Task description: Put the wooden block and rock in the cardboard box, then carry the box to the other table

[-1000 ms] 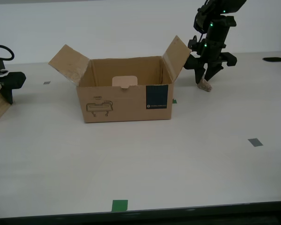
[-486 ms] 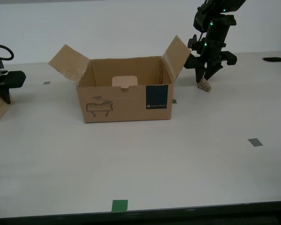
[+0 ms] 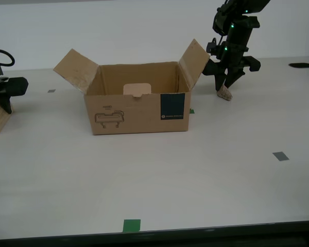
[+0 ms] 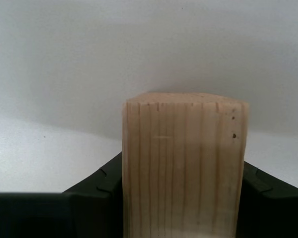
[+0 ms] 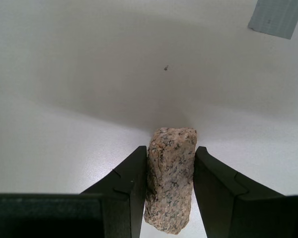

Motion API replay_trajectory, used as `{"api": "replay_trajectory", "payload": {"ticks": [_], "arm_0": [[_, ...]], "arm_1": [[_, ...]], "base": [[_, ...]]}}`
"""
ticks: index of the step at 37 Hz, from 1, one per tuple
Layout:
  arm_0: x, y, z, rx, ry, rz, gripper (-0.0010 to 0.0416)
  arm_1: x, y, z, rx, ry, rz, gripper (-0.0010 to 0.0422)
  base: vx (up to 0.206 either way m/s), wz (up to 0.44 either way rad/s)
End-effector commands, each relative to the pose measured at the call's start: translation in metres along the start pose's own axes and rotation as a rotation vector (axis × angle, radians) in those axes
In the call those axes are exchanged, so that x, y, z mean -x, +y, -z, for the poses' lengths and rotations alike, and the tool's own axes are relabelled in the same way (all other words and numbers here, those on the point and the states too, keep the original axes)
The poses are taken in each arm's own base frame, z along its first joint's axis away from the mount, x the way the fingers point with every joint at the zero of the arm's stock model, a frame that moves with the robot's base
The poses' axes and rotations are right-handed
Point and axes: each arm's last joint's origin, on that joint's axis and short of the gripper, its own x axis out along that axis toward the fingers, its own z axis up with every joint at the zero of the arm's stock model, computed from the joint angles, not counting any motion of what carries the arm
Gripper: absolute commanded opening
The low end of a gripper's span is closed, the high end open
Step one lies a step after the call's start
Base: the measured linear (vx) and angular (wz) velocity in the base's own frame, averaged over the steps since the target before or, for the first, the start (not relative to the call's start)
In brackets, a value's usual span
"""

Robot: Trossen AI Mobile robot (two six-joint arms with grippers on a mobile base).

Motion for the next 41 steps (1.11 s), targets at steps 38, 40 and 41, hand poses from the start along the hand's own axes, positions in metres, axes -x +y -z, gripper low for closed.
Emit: {"api": "replay_trajectory", "payload": {"ticks": [38,40,41], "arm_0": [[0.065,0.006,-0.019,0.013,-0.113,0.005,-0.0001],[0.075,0.007,-0.019,0.014,-0.132,0.006,-0.0001],[0.080,0.007,-0.020,0.015,-0.143,0.006,-0.0001]], "arm_1": [[0.082,0.004,-0.010,0.004,-0.194,-0.007,-0.0001],[0.088,0.004,-0.010,-0.001,-0.204,-0.008,-0.0001],[0.091,0.004,-0.010,-0.002,-0.209,-0.009,-0.0001]], "base": [[0.000,0.000],[0.000,0.000],[0.000,0.000]]}}
